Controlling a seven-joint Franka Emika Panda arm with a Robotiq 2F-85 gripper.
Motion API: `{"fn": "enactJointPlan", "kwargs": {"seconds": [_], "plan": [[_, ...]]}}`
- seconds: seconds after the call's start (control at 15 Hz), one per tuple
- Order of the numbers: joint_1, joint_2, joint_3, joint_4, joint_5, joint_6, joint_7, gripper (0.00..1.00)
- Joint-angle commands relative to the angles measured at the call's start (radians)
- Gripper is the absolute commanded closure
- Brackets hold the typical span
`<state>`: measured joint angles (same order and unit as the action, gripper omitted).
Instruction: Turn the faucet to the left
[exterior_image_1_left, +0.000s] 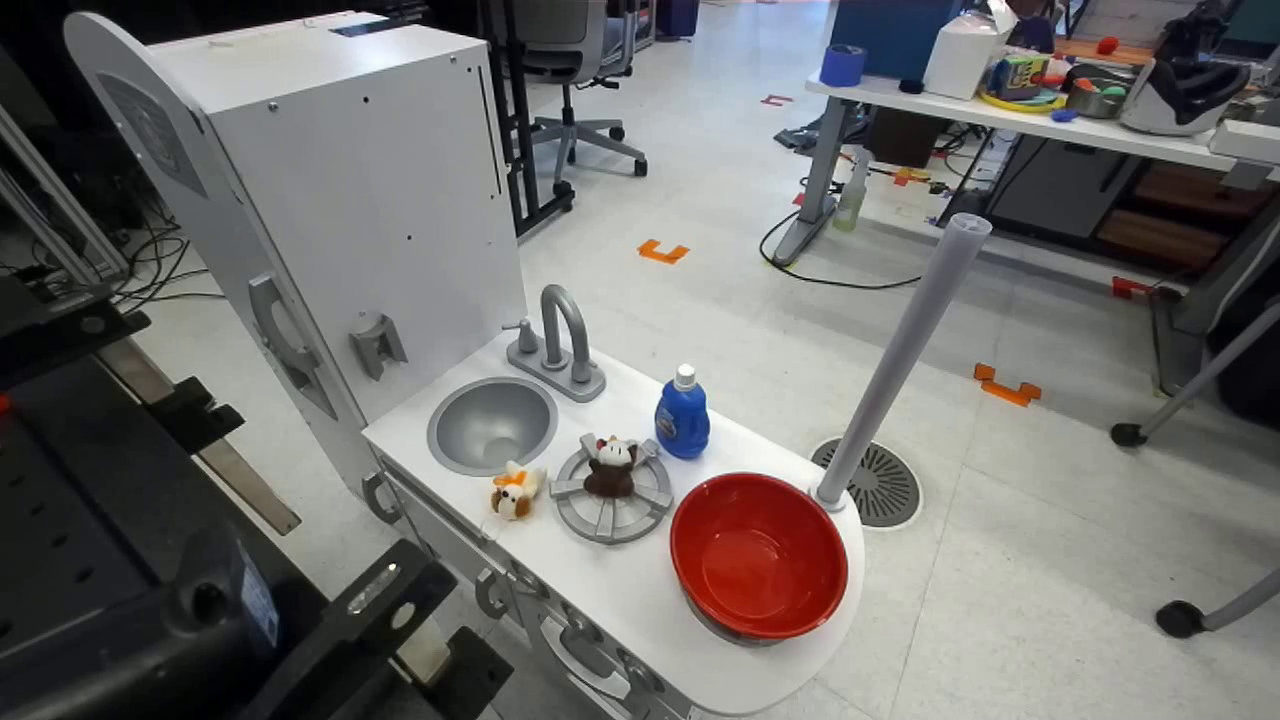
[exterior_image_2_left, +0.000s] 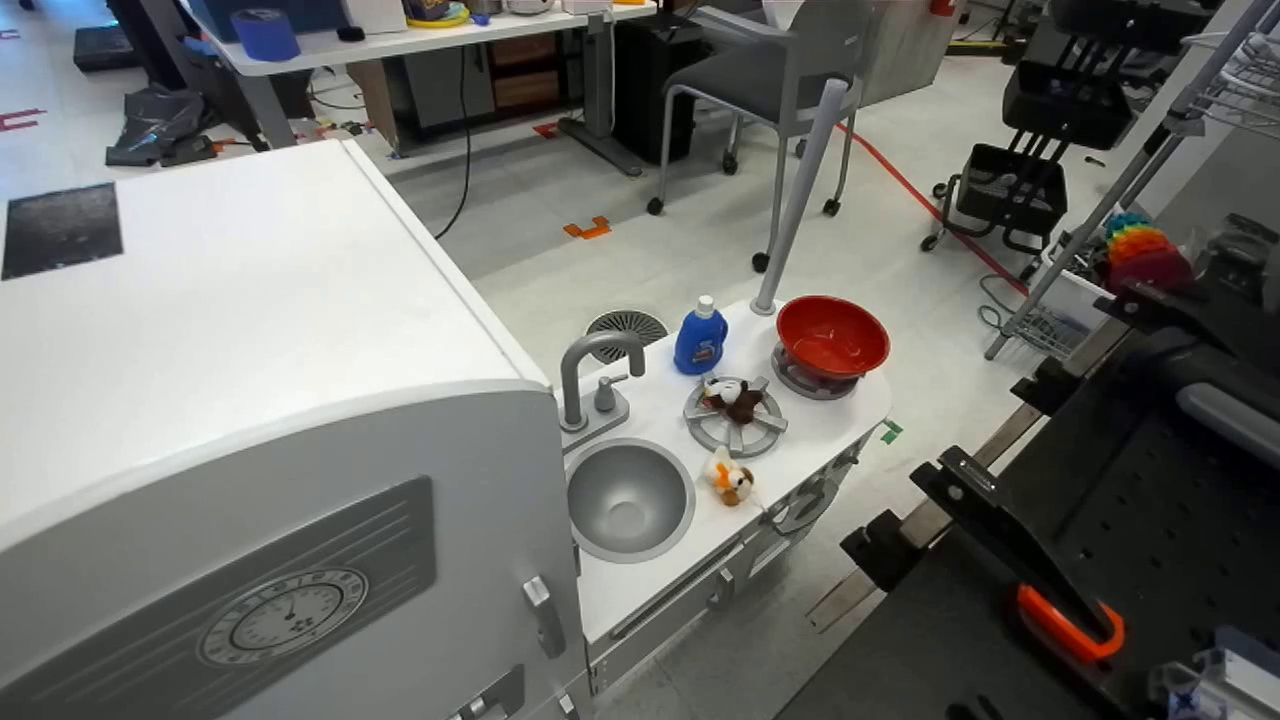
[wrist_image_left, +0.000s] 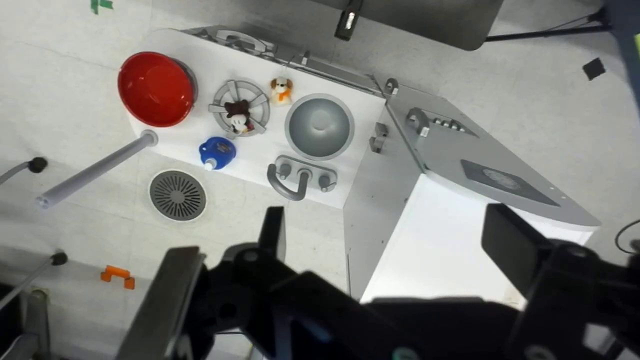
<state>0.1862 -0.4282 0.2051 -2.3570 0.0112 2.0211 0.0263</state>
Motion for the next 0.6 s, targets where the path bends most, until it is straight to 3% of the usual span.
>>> {"fn": "enactJointPlan", "kwargs": {"seconds": [0.0, 0.27, 0.4, 0.53], "plan": [[-0.054, 0.193, -0.025, 0.074, -0.102, 0.111, -0.038, 0.00], [-0.104, 0.441, -0.072, 0.161, -0.129, 0.269, -0.019, 0.00], [-0.111, 0.579, -0.098, 0.236, -0.060, 0.291, -0.059, 0.00], [-0.119, 0.710, -0.118, 0.311, -0.079, 0.298, -0.033, 0.00]]}}
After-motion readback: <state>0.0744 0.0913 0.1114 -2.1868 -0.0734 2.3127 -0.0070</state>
